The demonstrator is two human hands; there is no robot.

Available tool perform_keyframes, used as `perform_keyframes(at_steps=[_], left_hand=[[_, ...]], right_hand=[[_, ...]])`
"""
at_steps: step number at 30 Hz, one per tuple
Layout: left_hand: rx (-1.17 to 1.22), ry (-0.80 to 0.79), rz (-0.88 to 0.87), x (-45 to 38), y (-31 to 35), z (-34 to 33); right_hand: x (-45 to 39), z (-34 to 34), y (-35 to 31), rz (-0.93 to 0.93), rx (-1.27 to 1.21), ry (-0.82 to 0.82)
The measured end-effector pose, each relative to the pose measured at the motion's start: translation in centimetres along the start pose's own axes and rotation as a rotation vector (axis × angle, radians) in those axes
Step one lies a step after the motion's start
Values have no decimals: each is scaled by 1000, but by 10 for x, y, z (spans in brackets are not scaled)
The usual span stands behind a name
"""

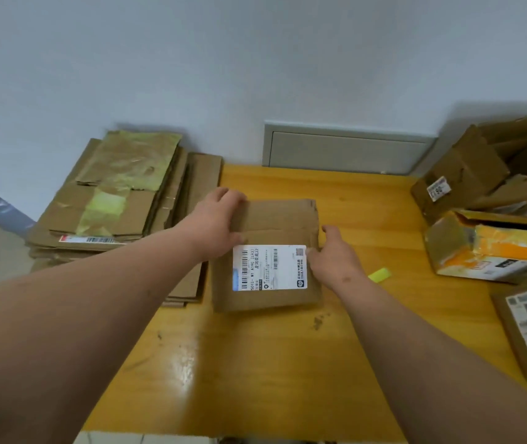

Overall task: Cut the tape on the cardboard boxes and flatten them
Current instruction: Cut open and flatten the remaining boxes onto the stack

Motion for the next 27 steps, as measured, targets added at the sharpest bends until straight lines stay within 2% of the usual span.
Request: perform_keyframes(at_steps=[3, 6, 10, 13, 16, 21, 27], left_hand=[[-375, -105, -121, -8, -1, -18], [-509, -206, -184, -13, -4, -37], [-536, -345, -154, -17, -8, -61], [-543, -382, -104, -23, -10, -73], [-497, -357, -83, -27, -7, -75], [-444, -263, -119, -40, 14, -62], [-302, -263, -34, -63, 41, -42]], right_hand=[[-9, -5, 4, -57, 37, 62], [-12, -15, 8, -81, 49, 28], [-14, -21, 13, -64, -25, -15], [-20, -11, 27, -78, -38, 24], [-28, -2, 49, -83, 141, 29], [-33, -5, 86, -92, 420, -97], [-36, -5, 120, 27, 617, -134]])
Point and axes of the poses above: each hand's wrist, its own x-axis away from the middle knuckle, its own z-axis out of the back of the hand, y = z × x, the point moved 5 cm from there along -x, towards the middle knuckle, and after that the axes turned 5 degrees about x, right-handed, at the moved point
